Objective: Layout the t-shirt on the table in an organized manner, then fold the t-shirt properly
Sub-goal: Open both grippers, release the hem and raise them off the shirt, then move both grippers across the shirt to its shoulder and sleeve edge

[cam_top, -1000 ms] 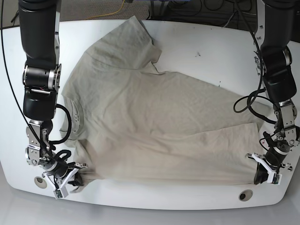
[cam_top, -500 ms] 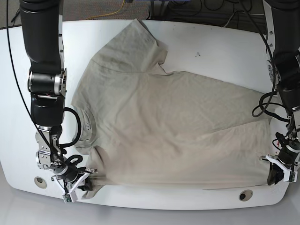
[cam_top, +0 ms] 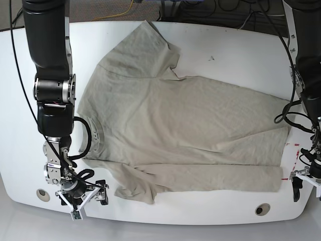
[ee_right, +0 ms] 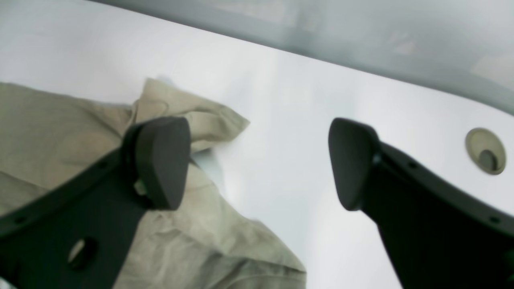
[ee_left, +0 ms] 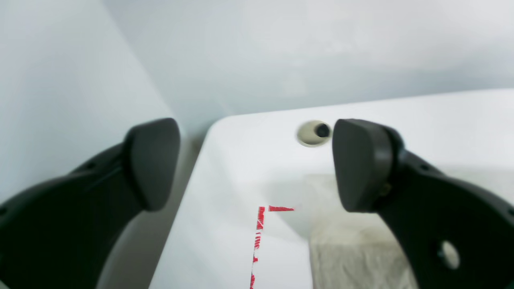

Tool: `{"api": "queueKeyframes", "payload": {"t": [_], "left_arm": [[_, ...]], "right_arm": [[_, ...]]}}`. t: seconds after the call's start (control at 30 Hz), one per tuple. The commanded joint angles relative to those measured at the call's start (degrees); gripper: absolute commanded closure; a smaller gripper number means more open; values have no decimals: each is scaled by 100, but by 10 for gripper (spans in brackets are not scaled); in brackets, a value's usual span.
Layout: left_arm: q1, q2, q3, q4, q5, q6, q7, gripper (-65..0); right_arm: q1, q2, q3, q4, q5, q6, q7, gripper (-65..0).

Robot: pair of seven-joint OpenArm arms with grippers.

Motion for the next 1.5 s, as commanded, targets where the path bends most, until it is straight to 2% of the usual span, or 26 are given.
{"api": "queueKeyframes", "payload": {"t": [0.0,0.2,0.33,0.5,0.6,0.77,0.87,1.1,1.33,1.47], "left_arm": [[-195,-155,-29,117,-106,59,-185,-593],[-143,-339,-37,240,-115,15,-167,-593],[420,-339,-46,961,-115,15,-115,-594],[1334,-339,-46,2068,-115,15,237,-596],[1923,-304,-46,2675,-124,15,457,-596],[2767,-84,-55,3396,-352,15,633,-596],[3277,-32,-310,3844,-607,6,905,-596],[3734,135,-741,4240,-1223,-12,1327,-597],[4271,214,-1136,4750,-1372,-451,1556,-597],[4455,461,-1409,5101,-1372,-697,1723,-594]], "right_arm": [[164,146,33,607,24,6,-182,-516],[-425,392,41,2031,50,6,-1140,-516],[-1225,480,173,3517,50,6,-1879,-518],[-2131,445,648,4826,50,6,-2538,-518],[-2684,260,815,5503,15,6,-2802,-518],[-3511,-83,1316,6286,6,6,-2969,-518],[-3968,-276,1580,6655,50,14,-2969,-518],[-4698,-601,1729,7121,50,14,-2969,-518],[-5454,-900,1721,7587,41,14,-2951,-518],[-5814,-1067,1738,7728,41,14,-2934,-518]]}}
